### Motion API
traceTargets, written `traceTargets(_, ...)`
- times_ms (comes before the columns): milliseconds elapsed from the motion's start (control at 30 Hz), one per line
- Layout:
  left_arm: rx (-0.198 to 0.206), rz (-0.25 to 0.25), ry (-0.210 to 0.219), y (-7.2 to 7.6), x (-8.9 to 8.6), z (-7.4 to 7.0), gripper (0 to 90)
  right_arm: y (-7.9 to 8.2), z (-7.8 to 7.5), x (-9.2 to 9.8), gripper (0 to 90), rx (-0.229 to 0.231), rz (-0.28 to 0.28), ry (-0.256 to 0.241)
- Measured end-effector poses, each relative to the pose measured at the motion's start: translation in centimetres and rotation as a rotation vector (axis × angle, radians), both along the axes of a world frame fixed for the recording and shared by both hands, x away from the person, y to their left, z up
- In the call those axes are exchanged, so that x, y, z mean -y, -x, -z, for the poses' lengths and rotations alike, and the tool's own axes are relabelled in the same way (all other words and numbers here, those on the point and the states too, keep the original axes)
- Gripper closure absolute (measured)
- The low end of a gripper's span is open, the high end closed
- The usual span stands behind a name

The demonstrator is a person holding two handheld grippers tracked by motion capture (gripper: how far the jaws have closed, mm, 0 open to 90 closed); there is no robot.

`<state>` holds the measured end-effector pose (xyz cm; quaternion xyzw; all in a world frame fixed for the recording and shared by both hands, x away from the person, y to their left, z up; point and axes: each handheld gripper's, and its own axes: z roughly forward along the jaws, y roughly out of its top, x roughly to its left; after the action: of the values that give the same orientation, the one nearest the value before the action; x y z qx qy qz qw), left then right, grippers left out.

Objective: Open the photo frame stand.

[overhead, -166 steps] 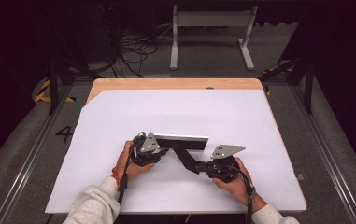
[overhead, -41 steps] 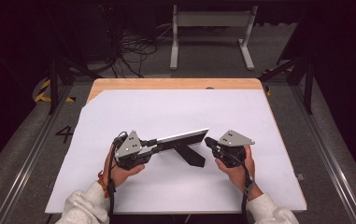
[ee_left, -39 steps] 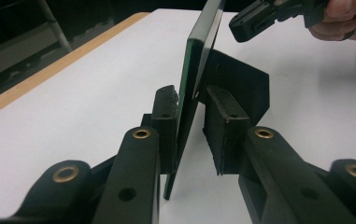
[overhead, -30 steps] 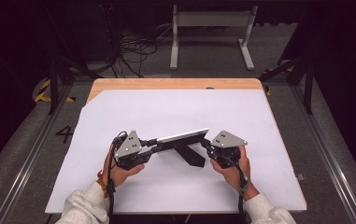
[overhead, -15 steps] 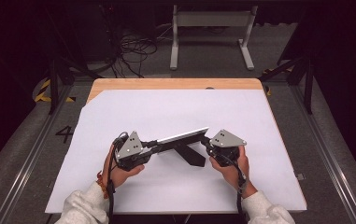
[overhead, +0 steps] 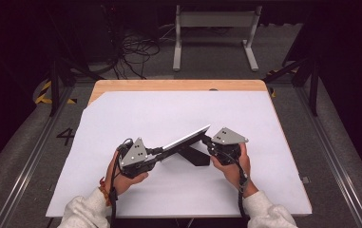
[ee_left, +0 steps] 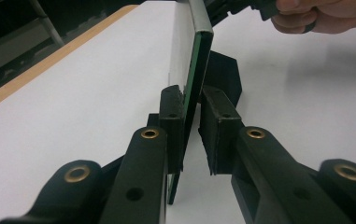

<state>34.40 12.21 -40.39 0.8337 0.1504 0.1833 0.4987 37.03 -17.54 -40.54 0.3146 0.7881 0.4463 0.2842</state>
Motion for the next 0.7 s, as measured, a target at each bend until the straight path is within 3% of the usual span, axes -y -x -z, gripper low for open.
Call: traceTargets(700,-0.021,0.019,-0.011,0.9,0.9,0.4,78.4,-1.2,0.1,-1.0,90.0,-0.018,-0.006,-0.033)
